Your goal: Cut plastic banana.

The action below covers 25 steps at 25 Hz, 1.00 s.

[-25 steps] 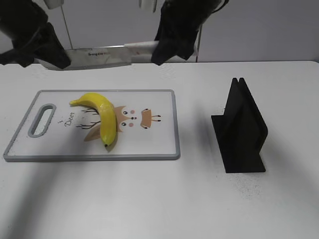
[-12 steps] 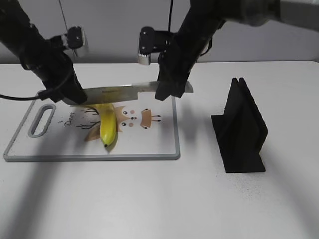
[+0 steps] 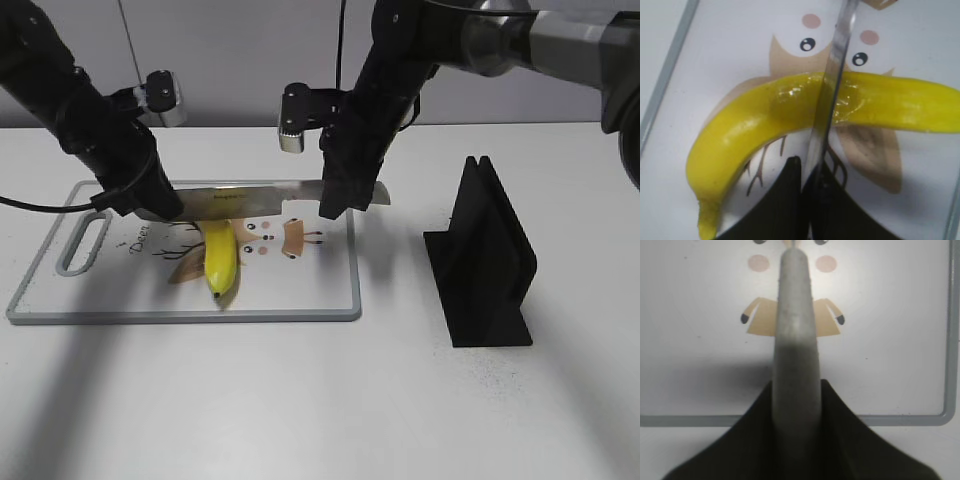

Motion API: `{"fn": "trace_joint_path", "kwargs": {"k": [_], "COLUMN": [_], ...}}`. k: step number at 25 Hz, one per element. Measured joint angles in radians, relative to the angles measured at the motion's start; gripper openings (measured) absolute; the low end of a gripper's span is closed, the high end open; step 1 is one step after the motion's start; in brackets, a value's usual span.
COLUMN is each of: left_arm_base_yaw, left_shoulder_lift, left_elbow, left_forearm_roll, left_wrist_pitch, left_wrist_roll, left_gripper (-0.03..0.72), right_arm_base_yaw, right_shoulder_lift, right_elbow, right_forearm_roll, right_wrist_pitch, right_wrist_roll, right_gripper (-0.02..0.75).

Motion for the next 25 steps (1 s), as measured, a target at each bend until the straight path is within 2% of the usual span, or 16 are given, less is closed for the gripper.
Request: {"fn": "trace_joint_path", "kwargs": {"k": [4,13,15,16,18,21,22,25], "left_arm_base_yaw": [-0.006,-0.006,-0.006,-0.006,-0.004,-0.004,-0.004,-0.004], "left_shoulder_lift": [-0.056,-0.207,-0.226,-0.235,-0.249,-0.265,-0.271,-0.301], "left_elbow": [0.012,0.012,0.012,0.012,0.012,0.012,0.012,0.012], "left_forearm_roll": [0.006,0.021,0.022,0.020,0.011,-0.016,-0.026,-0.037], "left_wrist_pitch": [0.027,0.063,0.069,0.068,0.069,0.051,0.029,-0.031], "left_wrist_roll": [-0.009,-0.023,-0.028,-0.032,-0.034,-0.065,-0.085,-0.120], "left_gripper": [0.026,0.019,0.047,0.084,0.237,0.567,0.620,0.662], "right_arm_base_yaw": [0.000,0.001,0.003,0.004,0.004,0.004,0.004,0.002], "right_shoulder_lift": [-0.001,-0.088,-0.105,-0.110,-0.119,-0.122,-0.122,-0.126], "right_elbow": [-0.092,-0.154,-0.154,-0.154,-0.154,-0.154,-0.154,-0.154], "right_forearm_roll": [-0.008,-0.011,-0.008,-0.007,-0.006,-0.008,-0.011,-0.019], "right_wrist_pitch": [0.119,0.163,0.166,0.167,0.167,0.163,0.163,0.163], "right_wrist_roll": [0.009,0.008,0.008,0.009,0.014,0.029,0.032,0.059], "right_gripper": [0.161,0.162,0.162,0.162,0.161,0.160,0.160,0.160]}}
